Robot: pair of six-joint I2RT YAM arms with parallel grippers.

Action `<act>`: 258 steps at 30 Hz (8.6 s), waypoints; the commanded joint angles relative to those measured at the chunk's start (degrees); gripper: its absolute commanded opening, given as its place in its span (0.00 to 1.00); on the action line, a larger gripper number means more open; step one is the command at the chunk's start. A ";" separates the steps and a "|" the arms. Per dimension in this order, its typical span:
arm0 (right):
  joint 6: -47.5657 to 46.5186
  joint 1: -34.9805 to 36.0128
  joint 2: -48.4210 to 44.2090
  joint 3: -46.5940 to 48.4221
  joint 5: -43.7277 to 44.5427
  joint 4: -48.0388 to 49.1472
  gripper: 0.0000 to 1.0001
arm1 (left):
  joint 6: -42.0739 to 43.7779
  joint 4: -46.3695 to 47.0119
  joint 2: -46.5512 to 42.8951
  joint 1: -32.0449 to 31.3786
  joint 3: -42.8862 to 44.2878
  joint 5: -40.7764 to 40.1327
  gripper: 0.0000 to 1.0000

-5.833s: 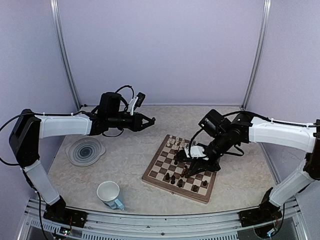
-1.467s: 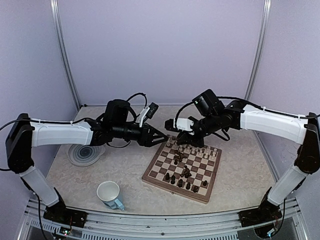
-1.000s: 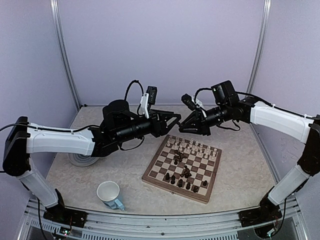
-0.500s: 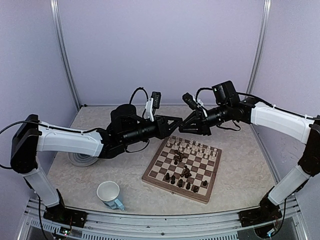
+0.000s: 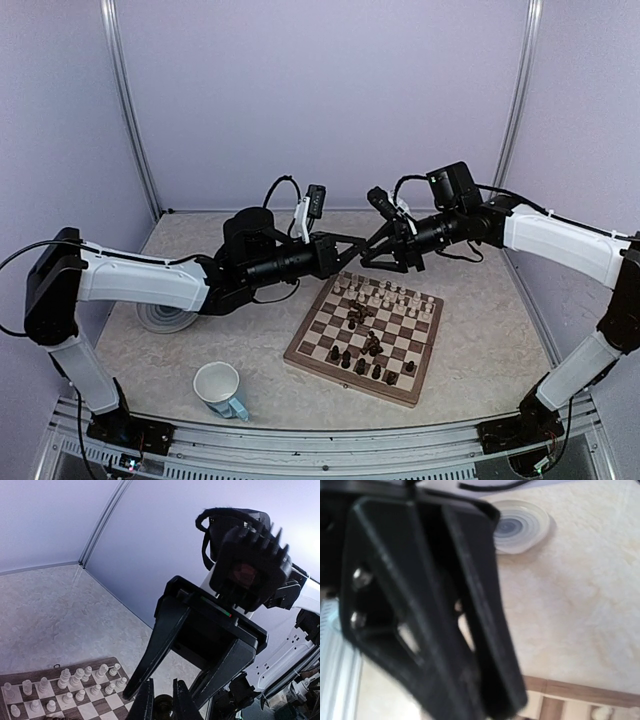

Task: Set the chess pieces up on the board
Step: Pass from the right arm to the left, then place the pawn at h7, then pick up the pawn from the chessboard, then place the pawn at g7, then pick up the pawn from the chessboard.

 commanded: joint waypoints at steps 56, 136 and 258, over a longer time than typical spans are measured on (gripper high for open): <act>-17.42 -11.41 -9.49 -22.36 11.51 4.82 0.56 | 23.55 -36.56 2.48 2.09 -3.84 -8.57 0.15; -22.65 -8.88 -3.02 -14.42 11.74 -4.94 0.56 | 24.08 -41.91 0.05 2.40 0.56 -6.13 0.45; -27.99 12.30 11.15 -6.54 29.11 -17.09 0.31 | 22.26 -34.53 -10.81 16.09 -0.37 -2.79 0.49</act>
